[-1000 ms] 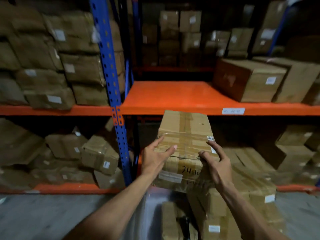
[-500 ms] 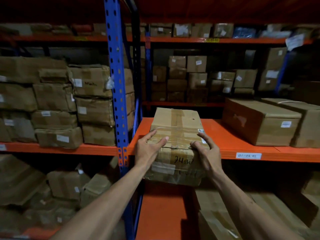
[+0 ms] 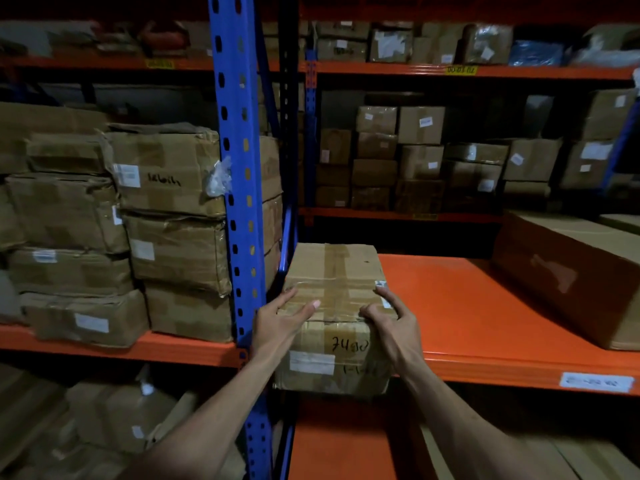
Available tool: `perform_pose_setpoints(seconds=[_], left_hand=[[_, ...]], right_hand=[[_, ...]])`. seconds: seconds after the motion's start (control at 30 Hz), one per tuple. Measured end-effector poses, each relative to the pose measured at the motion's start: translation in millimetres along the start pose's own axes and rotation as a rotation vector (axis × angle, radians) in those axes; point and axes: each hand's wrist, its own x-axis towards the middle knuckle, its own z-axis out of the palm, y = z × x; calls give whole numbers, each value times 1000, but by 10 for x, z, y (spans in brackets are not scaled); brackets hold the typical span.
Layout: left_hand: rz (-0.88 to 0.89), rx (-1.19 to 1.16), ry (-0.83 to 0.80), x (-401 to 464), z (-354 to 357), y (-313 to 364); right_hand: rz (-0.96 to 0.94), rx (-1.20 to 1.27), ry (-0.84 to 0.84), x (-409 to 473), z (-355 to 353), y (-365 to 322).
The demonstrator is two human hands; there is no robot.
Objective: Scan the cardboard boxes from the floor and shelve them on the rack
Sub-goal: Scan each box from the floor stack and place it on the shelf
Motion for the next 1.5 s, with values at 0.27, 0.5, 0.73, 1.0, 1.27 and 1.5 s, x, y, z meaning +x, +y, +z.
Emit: perform_pose_setpoints(seconds=[0.27, 0.5, 0.73, 1.0, 1.27, 1.5], left_hand=[[422, 775, -159, 599, -254, -169], [827, 1116, -343, 660, -426, -298], [635, 1324, -434, 934, -480, -107], [435, 1270, -531, 1081, -364, 84], [325, 1260, -504, 1090, -259, 108], [494, 1273, -211, 321, -148, -328]], right_hand=[[-287, -505, -38, 451, 242, 44], [-850, -1045, -152, 266, 125, 338], [-729, -1095, -295, 529, 371, 194], [-646, -1113, -321, 685, 463, 122], [-590, -1202, -344, 726, 511, 59], [-504, -1104, -371, 177, 137, 202]])
